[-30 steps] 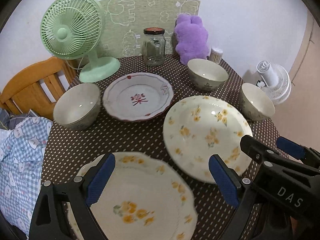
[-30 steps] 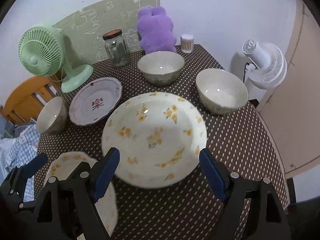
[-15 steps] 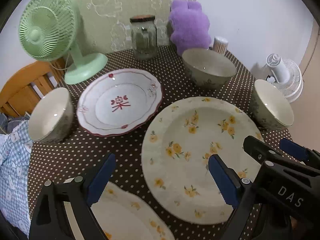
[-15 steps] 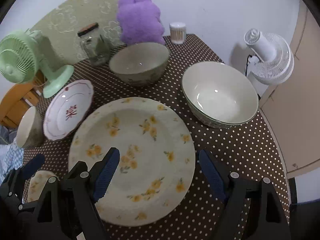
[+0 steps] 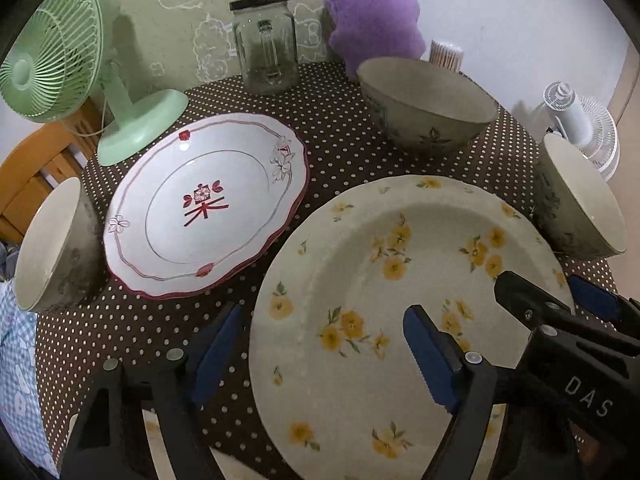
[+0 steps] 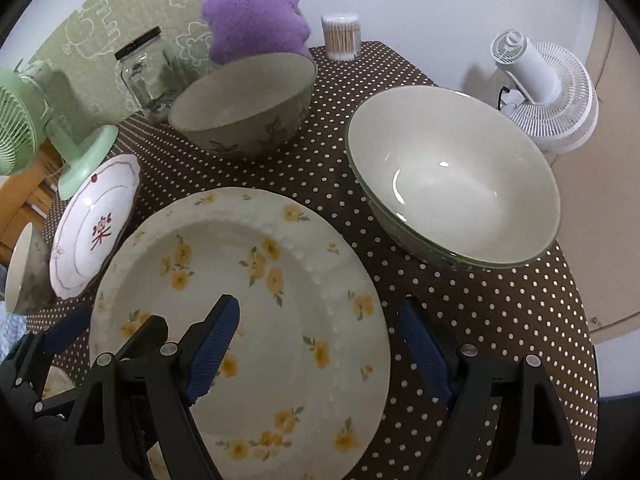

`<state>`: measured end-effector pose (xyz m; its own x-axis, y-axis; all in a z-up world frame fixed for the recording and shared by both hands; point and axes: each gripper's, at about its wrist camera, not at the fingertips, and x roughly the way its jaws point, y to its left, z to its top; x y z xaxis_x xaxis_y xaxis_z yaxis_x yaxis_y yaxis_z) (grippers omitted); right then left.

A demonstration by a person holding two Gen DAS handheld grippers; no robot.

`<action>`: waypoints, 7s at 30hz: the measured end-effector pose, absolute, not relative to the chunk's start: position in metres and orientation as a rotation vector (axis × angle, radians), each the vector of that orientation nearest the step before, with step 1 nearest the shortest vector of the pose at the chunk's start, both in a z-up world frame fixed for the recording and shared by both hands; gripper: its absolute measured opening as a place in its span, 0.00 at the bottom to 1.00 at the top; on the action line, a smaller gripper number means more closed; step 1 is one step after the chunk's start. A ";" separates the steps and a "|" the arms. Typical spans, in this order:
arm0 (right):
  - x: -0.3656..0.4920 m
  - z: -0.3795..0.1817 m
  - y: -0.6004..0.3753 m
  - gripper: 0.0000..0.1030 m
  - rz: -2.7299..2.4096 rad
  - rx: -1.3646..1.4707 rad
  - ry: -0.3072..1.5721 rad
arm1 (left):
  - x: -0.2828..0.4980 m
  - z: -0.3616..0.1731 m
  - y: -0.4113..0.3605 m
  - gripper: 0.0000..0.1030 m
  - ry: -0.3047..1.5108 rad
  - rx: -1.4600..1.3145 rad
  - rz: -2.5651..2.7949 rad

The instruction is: Organize plates and bowls

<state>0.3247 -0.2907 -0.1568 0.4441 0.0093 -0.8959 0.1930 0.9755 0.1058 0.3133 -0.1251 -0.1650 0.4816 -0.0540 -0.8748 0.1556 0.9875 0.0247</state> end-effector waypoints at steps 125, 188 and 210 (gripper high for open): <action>0.207 -0.129 -0.134 0.62 0.034 -0.013 1.264 | 0.173 -0.162 0.045 0.58 1.201 -0.085 -0.065; 0.207 -0.112 -0.108 0.68 0.068 -0.024 1.200 | 0.168 -0.134 0.057 0.78 1.144 0.015 -0.118; 0.260 -0.055 -0.145 0.76 0.218 0.044 1.068 | 0.207 -0.076 0.020 0.82 1.019 -0.054 0.025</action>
<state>0.2597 -0.1451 -0.0552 0.4623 0.1983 -0.8643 -0.1558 0.9777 0.1410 0.2066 0.0202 -0.0755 0.5241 -0.0040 -0.8516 -0.0462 0.9984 -0.0331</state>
